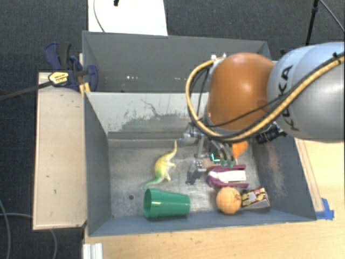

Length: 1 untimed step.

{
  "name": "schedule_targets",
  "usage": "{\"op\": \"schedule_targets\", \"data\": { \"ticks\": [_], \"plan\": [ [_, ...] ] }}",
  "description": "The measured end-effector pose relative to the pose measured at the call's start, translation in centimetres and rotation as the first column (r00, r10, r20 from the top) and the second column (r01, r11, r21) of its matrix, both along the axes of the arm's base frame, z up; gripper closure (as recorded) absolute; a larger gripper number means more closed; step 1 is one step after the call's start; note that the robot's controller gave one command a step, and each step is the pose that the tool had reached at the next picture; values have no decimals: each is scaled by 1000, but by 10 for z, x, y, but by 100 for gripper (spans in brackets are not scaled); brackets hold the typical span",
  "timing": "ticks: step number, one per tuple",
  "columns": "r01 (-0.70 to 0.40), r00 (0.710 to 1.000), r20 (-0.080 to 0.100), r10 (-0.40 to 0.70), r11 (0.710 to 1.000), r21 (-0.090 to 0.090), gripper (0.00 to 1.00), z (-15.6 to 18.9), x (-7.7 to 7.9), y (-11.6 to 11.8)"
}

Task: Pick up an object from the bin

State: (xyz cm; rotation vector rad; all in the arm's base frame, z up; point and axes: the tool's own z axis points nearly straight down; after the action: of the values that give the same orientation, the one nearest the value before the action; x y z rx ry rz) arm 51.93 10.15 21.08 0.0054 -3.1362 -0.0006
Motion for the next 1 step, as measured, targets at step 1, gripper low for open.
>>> {"op": "schedule_targets", "data": {
  "ticks": [1],
  "plan": [
    [3, 1000, 8, -3, 1000, 1, 0, 4, 2, -1]
  ]
}}
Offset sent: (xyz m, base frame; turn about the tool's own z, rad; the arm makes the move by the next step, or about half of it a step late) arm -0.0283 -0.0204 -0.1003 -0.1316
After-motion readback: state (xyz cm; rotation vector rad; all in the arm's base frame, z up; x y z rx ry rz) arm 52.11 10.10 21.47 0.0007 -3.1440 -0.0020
